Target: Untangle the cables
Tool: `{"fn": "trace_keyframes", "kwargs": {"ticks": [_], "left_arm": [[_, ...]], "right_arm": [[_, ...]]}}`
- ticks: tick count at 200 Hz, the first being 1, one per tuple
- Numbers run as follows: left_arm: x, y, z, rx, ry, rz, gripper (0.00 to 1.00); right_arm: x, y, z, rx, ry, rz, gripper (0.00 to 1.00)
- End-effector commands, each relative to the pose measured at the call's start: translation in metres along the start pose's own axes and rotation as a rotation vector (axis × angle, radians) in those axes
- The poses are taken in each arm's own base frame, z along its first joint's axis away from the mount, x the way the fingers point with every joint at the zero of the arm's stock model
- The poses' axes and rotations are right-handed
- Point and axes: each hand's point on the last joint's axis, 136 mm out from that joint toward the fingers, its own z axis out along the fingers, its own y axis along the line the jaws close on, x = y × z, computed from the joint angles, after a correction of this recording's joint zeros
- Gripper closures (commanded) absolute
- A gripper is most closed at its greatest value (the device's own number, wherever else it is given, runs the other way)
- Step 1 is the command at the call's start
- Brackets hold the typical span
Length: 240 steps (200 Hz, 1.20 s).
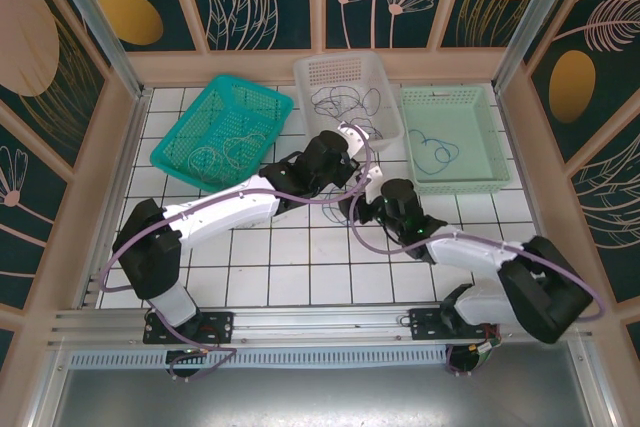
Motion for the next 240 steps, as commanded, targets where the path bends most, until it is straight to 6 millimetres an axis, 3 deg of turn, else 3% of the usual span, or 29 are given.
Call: {"fn": "trace_keyframes", "kwargs": {"ticks": [1, 31, 43, 61, 71, 121, 144, 156, 178, 185, 196, 202, 240], "left_arm": [[-0.014, -0.004, -0.011, 0.036, -0.034, -0.036, 1.00], [-0.013, -0.004, -0.012, 0.044, -0.034, -0.045, 1.00], [-0.012, -0.004, -0.013, 0.043, -0.035, -0.048, 1.00], [-0.012, 0.000, -0.013, 0.026, -0.035, -0.051, 1.00], [-0.012, 0.003, -0.013, 0.017, -0.035, -0.054, 1.00], [-0.038, 0.026, -0.016, 0.014, -0.101, -0.114, 1.00], [-0.052, 0.020, -0.019, 0.071, -0.128, -0.127, 1.00], [-0.054, 0.017, -0.020, 0.087, -0.132, -0.133, 1.00], [-0.057, 0.019, -0.022, 0.080, -0.139, -0.143, 1.00], [-0.058, 0.017, -0.023, 0.095, -0.141, -0.145, 1.00], [-0.061, 0.015, -0.026, 0.113, -0.148, -0.152, 1.00], [-0.061, 0.014, -0.027, 0.117, -0.148, -0.154, 1.00], [-0.053, 0.009, -0.026, 0.141, -0.118, -0.158, 1.00]], "right_arm": [[-0.041, -0.006, 0.011, 0.012, -0.142, -0.033, 0.32], [-0.046, -0.012, 0.021, 0.039, -0.169, -0.053, 0.36], [-0.046, -0.011, 0.023, 0.026, -0.171, -0.062, 0.46], [-0.045, -0.009, 0.023, 0.017, -0.173, -0.059, 0.72], [-0.044, -0.007, 0.022, 0.005, -0.174, -0.055, 0.81], [-0.020, 0.003, 0.014, -0.058, -0.113, -0.035, 0.99], [-0.015, 0.003, 0.011, -0.052, -0.104, -0.039, 0.93], [-0.013, -0.001, 0.011, -0.030, -0.101, -0.043, 1.00], [-0.013, -0.004, 0.013, -0.020, -0.099, -0.042, 1.00], [-0.014, -0.005, 0.014, -0.010, -0.103, -0.042, 0.88], [-0.016, -0.009, 0.015, 0.016, -0.116, -0.042, 0.56], [-0.018, -0.012, 0.015, 0.029, -0.126, -0.044, 0.47], [-0.036, -0.021, 0.015, 0.088, -0.183, -0.055, 0.38]]}}
